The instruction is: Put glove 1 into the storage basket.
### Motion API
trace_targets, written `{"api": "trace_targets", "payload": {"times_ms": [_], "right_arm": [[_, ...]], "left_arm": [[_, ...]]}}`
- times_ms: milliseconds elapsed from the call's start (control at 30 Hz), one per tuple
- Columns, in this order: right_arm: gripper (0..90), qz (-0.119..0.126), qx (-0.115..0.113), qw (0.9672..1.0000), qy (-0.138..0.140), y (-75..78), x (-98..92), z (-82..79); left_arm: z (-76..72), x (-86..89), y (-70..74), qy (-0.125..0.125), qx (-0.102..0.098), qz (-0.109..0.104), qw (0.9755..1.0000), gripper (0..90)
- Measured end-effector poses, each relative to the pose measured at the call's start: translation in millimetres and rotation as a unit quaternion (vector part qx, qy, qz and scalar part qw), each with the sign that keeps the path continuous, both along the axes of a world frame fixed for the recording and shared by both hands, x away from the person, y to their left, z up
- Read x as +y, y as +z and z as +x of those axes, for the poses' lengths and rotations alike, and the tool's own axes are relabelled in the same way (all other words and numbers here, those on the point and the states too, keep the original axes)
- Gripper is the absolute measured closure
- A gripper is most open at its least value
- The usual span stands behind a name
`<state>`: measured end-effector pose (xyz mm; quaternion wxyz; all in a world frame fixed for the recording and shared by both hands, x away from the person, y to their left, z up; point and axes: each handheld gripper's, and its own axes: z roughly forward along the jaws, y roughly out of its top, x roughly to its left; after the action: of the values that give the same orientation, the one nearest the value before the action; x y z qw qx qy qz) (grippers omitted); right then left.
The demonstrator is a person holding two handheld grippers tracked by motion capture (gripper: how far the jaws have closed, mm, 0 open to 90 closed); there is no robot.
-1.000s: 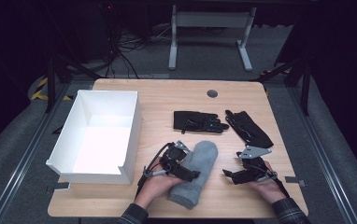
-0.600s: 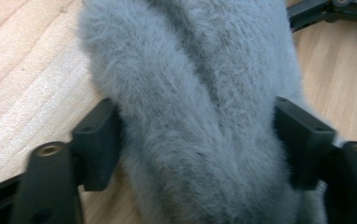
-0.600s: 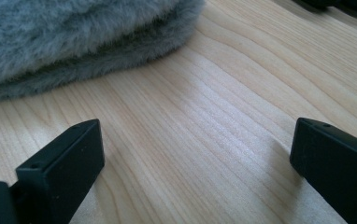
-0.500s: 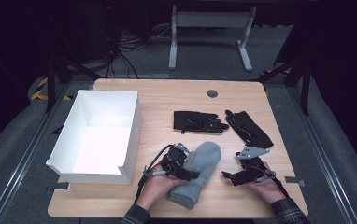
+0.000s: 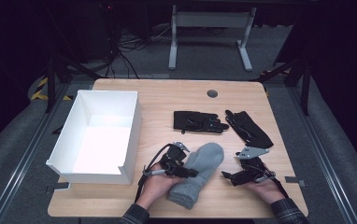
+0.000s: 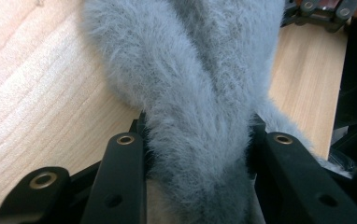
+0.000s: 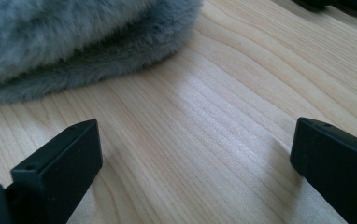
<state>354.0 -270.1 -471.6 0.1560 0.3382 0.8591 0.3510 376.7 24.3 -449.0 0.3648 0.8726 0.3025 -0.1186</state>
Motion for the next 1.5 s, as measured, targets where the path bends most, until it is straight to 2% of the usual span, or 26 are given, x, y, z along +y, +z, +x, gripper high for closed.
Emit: {"api": "trace_targets", "payload": {"times_ms": [300,567,633,833,1300,1500], "right_arm": [[2.2,0.0,0.0,1.0,0.0,0.0,0.0,0.0],[1.8,-0.001,0.0,1.0,-0.002,-0.1,0.1,0.2],[1.8,-0.001,0.0,1.0,-0.002,-0.1,0.1,0.2],[1.7,-0.001,0.0,1.0,-0.002,-0.2,0.2,0.2],[0.5,-0.001,0.001,1.0,-0.006,-0.4,0.8,0.6],[0.4,-0.002,0.001,1.0,-0.007,-0.2,1.1,0.4]], "left_arm": [[-2.2,4.4,16.3,-0.003,-0.024,-0.003,0.9997,64.9],[-1.1,10.9,38.7,0.007,-0.048,-0.008,0.9988,64.8],[0.8,14.3,43.5,0.013,-0.051,-0.015,0.9985,64.8],[3.9,22.2,60.1,0.024,-0.064,-0.015,0.9975,64.7],[14.4,51.5,104.5,0.056,-0.095,-0.016,0.9938,64.5],[19.3,67.7,123.4,0.071,-0.104,-0.024,0.9918,64.3]]}}
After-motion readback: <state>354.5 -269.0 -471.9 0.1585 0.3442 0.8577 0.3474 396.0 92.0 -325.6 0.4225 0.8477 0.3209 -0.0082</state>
